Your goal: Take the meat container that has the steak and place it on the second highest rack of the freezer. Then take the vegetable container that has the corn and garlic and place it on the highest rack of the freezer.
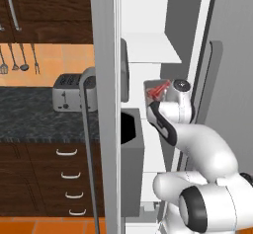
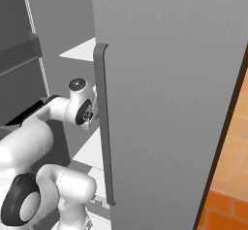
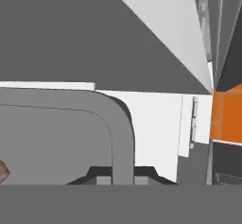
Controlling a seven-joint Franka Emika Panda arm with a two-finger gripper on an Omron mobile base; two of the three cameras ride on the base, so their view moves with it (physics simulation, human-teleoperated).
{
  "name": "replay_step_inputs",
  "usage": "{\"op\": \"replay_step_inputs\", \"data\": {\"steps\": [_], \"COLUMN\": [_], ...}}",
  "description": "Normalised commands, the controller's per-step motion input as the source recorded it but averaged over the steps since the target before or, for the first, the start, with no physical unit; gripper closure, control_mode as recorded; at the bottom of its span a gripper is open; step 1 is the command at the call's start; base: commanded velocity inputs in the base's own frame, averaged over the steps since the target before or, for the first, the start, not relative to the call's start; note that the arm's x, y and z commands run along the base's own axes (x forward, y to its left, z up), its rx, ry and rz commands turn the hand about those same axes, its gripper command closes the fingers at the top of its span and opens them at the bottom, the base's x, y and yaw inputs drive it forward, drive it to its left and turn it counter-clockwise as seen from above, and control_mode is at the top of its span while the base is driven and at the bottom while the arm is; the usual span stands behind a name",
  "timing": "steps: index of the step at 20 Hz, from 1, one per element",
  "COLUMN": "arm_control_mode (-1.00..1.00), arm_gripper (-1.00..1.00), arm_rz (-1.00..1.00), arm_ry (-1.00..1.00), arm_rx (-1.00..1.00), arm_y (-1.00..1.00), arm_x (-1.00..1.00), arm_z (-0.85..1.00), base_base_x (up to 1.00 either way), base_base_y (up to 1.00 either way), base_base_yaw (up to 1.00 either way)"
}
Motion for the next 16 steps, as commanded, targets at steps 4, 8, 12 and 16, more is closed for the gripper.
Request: {"op": "replay_step_inputs", "data": {"steps": [4, 8, 12, 16], "arm_control_mode": [-1.00, -1.00, -1.00, -1.00], "arm_gripper": [1.00, 1.00, 1.00, 1.00], "arm_rz": [-0.06, -0.05, -0.01, 0.00], "arm_ry": [-0.02, 0.00, 0.00, 0.00], "arm_rx": [0.00, 0.00, 0.00, 0.00], "arm_y": [0.05, 0.01, 0.00, 0.00], "arm_x": [0.37, 0.47, 0.28, 0.15], "arm_z": [0.00, 0.00, -0.04, -0.24], "base_base_x": [0.00, 0.00, 0.00, 0.00], "base_base_y": [0.00, 0.00, 0.00, 0.00], "base_base_yaw": [0.00, 0.00, 0.00, 0.00]}}
